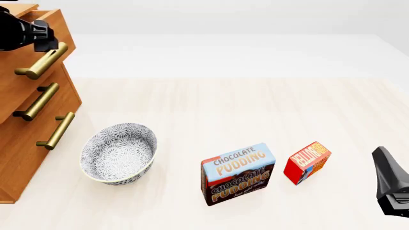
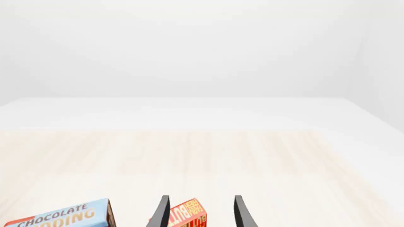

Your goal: Put the butter at the back in the top drawer of the cabinet and close it.

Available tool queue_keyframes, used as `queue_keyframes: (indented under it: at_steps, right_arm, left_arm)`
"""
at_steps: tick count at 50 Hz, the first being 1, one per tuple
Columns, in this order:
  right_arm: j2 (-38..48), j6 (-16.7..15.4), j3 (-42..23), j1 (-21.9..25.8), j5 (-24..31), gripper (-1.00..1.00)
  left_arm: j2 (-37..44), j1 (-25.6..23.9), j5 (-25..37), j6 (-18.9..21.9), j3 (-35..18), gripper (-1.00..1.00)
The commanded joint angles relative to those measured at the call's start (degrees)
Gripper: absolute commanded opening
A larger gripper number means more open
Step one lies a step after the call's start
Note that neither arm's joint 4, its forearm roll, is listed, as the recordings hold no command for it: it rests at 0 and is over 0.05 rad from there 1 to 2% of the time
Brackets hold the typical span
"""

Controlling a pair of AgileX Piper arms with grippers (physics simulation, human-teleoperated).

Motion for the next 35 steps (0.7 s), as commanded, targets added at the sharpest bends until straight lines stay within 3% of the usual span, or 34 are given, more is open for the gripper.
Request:
queue_keyframes:
  at_steps: [1, 35]
  right_arm:
    - [0.00, 0.00, 0.00, 0.00, 0.00, 1.00]
    - [0.00, 0.00, 0.00, 0.00, 0.00, 1.00]
  left_arm:
    - [0.77, -0.75, 0.46, 0.28, 0.39, 1.00]
    - [1.02, -3.32, -0.38, 0.27, 2.55, 1.00]
